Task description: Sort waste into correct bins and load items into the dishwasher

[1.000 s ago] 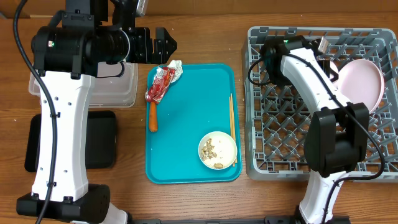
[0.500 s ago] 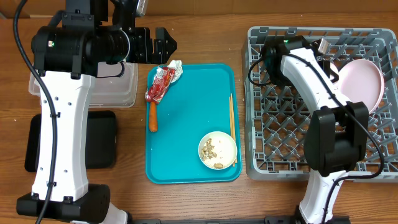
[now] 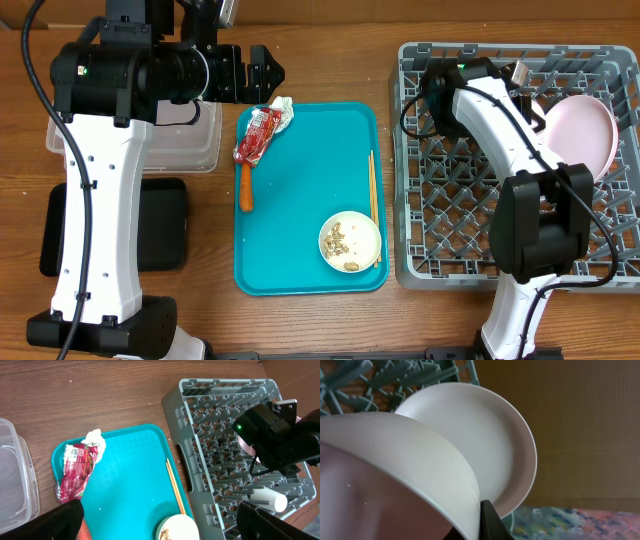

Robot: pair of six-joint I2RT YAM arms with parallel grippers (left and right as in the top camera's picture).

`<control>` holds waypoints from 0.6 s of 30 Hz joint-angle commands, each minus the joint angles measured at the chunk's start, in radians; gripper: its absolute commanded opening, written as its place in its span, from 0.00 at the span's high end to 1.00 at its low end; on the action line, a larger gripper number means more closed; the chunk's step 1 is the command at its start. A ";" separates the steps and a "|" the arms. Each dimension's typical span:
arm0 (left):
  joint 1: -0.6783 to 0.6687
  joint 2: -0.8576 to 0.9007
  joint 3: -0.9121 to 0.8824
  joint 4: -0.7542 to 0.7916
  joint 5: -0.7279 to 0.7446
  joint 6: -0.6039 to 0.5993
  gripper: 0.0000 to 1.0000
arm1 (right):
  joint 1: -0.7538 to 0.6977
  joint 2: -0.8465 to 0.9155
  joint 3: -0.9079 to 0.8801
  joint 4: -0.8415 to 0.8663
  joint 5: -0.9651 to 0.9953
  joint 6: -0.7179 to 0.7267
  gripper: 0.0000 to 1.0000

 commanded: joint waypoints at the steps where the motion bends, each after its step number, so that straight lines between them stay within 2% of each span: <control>1: 0.005 0.007 0.014 -0.006 0.005 0.026 0.00 | -0.002 0.020 -0.018 -0.040 -0.030 0.022 0.96; 3: 0.005 0.007 0.014 -0.015 0.005 0.026 0.00 | -0.009 0.020 -0.018 -0.066 0.002 0.075 0.96; 10: 0.005 0.007 0.014 -0.024 0.005 0.026 0.00 | -0.035 0.020 -0.018 -0.032 -0.027 0.062 0.96; 18: 0.005 0.007 0.014 -0.024 0.005 0.026 0.00 | 0.038 0.020 -0.020 -0.028 -0.045 0.059 0.96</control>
